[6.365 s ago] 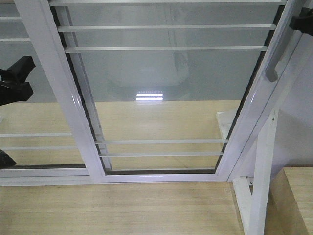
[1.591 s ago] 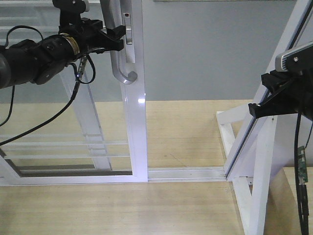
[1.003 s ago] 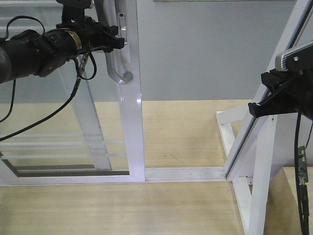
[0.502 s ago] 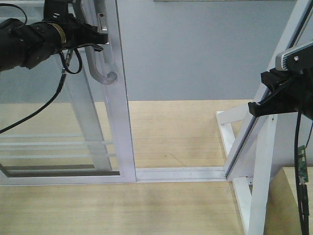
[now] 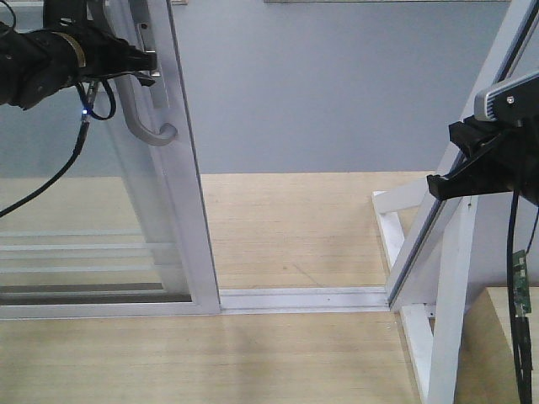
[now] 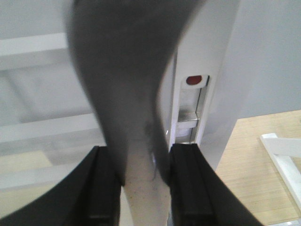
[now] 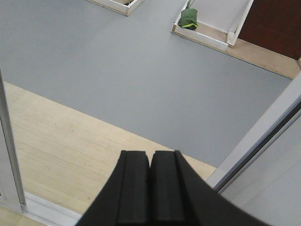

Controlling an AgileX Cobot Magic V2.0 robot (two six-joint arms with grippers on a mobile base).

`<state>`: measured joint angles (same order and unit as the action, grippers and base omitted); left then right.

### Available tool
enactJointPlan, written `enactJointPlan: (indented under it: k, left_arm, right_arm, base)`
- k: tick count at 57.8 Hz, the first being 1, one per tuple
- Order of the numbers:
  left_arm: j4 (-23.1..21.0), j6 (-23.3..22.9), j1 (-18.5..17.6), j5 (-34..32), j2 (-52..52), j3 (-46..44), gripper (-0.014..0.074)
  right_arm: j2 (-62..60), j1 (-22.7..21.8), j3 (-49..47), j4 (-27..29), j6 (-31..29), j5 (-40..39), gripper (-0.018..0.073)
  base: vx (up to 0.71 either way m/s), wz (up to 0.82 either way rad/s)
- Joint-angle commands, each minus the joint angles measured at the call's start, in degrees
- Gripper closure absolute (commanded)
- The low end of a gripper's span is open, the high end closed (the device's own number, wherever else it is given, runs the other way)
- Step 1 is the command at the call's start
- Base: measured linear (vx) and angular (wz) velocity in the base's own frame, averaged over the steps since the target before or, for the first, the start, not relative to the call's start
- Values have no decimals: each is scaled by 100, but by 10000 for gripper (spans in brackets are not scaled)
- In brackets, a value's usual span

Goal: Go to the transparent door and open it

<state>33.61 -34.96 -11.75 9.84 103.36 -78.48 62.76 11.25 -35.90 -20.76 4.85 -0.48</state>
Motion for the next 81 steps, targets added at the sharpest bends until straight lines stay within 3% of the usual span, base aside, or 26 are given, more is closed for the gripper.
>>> enactJointPlan:
  k: [1, 10, 24, 42, 50, 54, 60, 66, 70, 73, 81]
  left_arm:
    - [27, 31, 91, 749, -543, -79, 596]
    - [28, 311, 78, 900, -859, 107, 596]
    - [-23, 492, 26, 451, -1989, 1473, 596]
    - [-30, 499, 21, 127, -4597, 3610, 596]
    - [-313, 529, 21, 146, -5967, 4353, 596]
    - [-561, 715, 21, 250, -6671, 4666, 596]
    - [-1284, 1208, 21, 739, -7656, 5008, 596]
    - [-2322, 2154, 21, 1557, -8533, 5202, 596]
    - [-3024, 2937, 21, 2078, -8965, 5284, 596]
    - [-3403, 3260, 21, 2291, -9224, 5345, 596]
    - [-3615, 3344, 27, 2395, -9542, 5516, 596]
  right_arm:
    - [-133, -32, -157, -26, -31, -448, 564]
    - [-133, -32, -157, -14, -31, -448, 564]
    - [-214, -32, -157, 31, 118, -260, 564]
    - [-1549, -26, -157, 310, 259, 1180, 564]
    - [-2604, -26, -157, 568, 150, 1677, 564]
    - [-3125, -26, -157, 822, -86, 1985, 564]
    - [-3861, -26, -152, 1364, -611, 2591, 564]
    - [-4552, -26, 1, 1907, -1197, 3113, 563]
    - [-4930, -31, 229, 2076, -1289, 3254, 563]
    - [-5177, -31, 461, 2076, -1252, 3253, 563]
    - [-5499, -31, 860, 2076, -1242, 3110, 563]
  base:
    - [0, 0]
    - [0, 0]
    - [0, 0]
    - [0, 0]
    - [0, 0]
    - [0, 0]
    - [0, 0]
    - [0, 0]
    - [0, 0]
    - [0, 0]
    - [0, 0]
